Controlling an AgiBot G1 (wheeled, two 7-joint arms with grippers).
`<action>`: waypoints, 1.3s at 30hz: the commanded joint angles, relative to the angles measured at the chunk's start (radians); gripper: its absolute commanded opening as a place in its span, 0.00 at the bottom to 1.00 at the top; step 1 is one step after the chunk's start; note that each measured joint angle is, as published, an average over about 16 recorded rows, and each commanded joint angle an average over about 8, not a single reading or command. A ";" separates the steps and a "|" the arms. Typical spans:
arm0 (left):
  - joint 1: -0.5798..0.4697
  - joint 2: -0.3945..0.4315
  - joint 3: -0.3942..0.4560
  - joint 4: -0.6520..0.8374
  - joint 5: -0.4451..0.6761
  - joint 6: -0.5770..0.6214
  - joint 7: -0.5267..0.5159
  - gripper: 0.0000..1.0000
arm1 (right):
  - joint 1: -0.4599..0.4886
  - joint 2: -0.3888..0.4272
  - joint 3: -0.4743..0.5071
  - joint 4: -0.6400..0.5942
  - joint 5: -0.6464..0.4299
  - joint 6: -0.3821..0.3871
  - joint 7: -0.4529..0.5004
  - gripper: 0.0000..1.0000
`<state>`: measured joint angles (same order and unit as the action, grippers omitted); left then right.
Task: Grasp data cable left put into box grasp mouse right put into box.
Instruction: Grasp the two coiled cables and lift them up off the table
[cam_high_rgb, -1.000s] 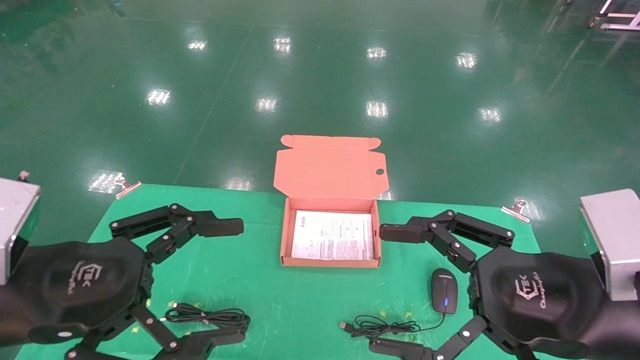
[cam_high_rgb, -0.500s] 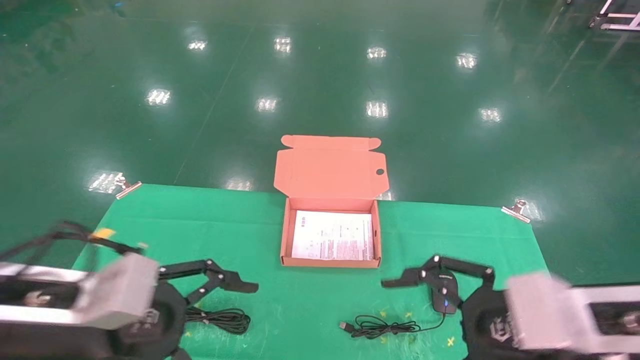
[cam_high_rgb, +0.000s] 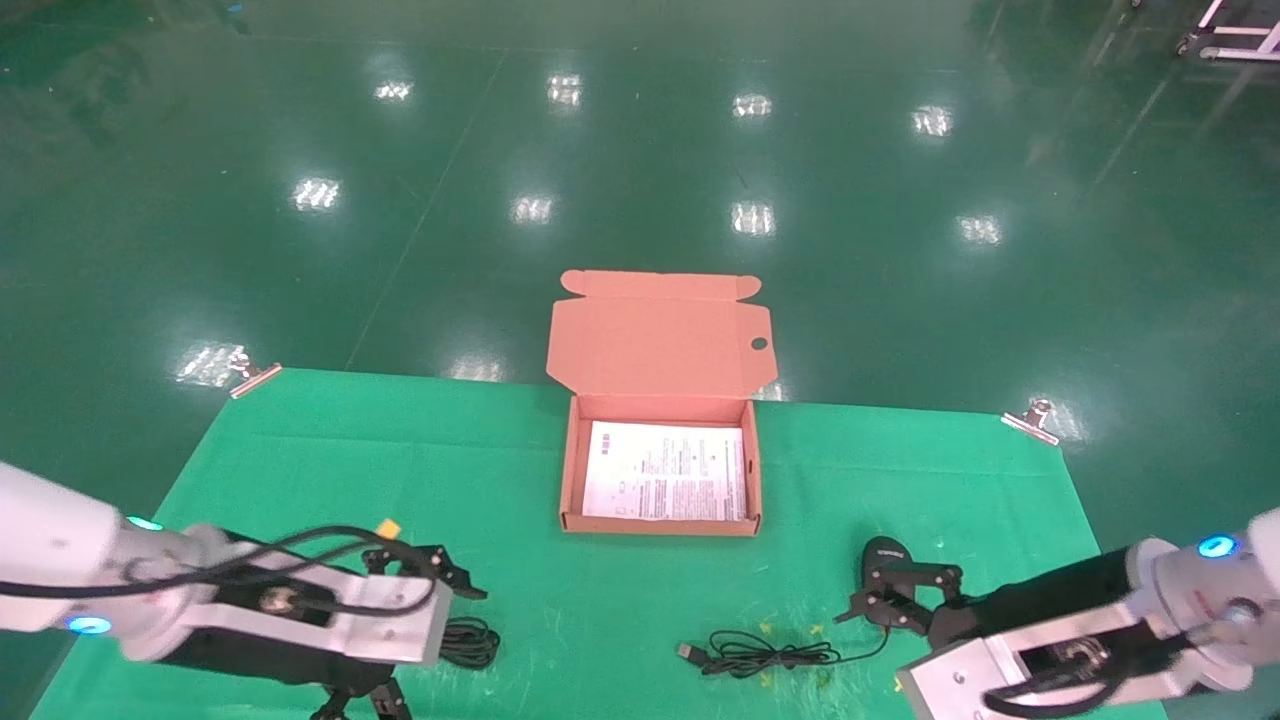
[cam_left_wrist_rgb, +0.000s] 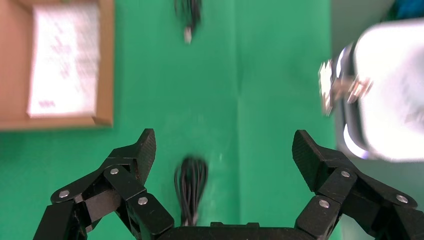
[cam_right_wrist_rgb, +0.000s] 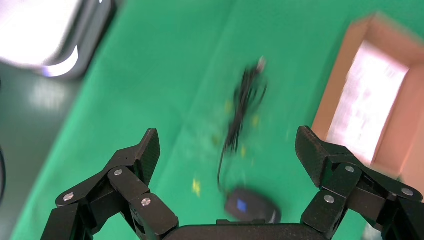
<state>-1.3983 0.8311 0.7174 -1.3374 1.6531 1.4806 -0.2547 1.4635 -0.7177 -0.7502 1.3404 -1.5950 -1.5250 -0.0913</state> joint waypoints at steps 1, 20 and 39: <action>-0.005 0.022 0.029 0.000 0.067 -0.014 -0.004 1.00 | 0.015 -0.016 -0.035 -0.001 -0.062 0.011 -0.018 1.00; 0.033 0.185 0.147 0.222 0.401 -0.168 -0.076 1.00 | -0.104 -0.139 -0.118 -0.151 -0.321 0.250 0.007 1.00; -0.033 0.309 0.123 0.695 0.383 -0.299 0.031 1.00 | -0.114 -0.307 -0.111 -0.499 -0.302 0.400 -0.088 1.00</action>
<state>-1.4304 1.1370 0.8414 -0.6522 2.0388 1.1823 -0.2237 1.3510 -1.0233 -0.8603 0.8419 -1.8963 -1.1273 -0.1768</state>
